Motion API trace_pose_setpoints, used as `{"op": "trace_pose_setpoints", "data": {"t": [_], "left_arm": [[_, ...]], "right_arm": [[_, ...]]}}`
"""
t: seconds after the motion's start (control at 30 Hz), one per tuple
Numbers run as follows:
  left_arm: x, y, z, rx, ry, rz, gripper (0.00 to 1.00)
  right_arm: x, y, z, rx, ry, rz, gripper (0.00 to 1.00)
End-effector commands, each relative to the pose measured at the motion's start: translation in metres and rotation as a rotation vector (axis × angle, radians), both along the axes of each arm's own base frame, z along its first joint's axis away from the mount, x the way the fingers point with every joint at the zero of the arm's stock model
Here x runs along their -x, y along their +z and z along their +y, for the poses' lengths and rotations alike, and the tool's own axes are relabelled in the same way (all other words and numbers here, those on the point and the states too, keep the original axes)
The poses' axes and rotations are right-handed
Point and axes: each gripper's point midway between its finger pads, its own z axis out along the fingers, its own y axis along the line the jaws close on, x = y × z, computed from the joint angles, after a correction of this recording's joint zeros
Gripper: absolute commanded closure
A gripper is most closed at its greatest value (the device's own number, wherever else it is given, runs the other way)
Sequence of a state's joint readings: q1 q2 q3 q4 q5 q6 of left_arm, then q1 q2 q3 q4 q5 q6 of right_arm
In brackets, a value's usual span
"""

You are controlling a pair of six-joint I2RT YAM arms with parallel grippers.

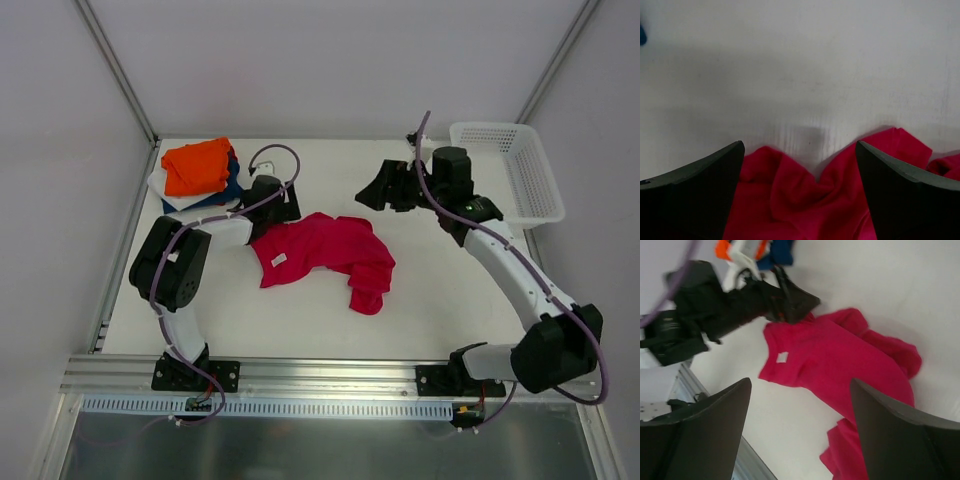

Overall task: Fold and stack the t-shirts
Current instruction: Move the tshirt to the center of the board

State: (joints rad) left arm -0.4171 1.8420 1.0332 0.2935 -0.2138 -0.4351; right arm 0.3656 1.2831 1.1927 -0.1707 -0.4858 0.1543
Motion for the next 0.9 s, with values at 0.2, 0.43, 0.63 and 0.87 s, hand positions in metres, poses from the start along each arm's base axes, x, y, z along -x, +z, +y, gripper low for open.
{"op": "trace_pose_setpoints", "data": {"t": [0.2,0.43,0.63,0.87], "left_arm": [[0.047,0.022,0.031,0.047,0.162,0.08,0.11],[0.075,0.033,0.05,0.053,0.223,0.085,0.13],[0.115,0.026,0.073,0.085,0.335,0.123,0.15],[0.142,0.003,0.08,0.192,0.455,0.181,0.17]], "right_arm": [[-0.018,-0.121,0.007,0.173,0.018,0.223,0.22],[-0.028,-0.15,0.008,0.214,0.02,0.267,0.22],[-0.031,-0.152,0.009,0.221,0.028,0.262,0.22],[-0.031,-0.131,0.012,0.192,0.042,0.218,0.22]]}}
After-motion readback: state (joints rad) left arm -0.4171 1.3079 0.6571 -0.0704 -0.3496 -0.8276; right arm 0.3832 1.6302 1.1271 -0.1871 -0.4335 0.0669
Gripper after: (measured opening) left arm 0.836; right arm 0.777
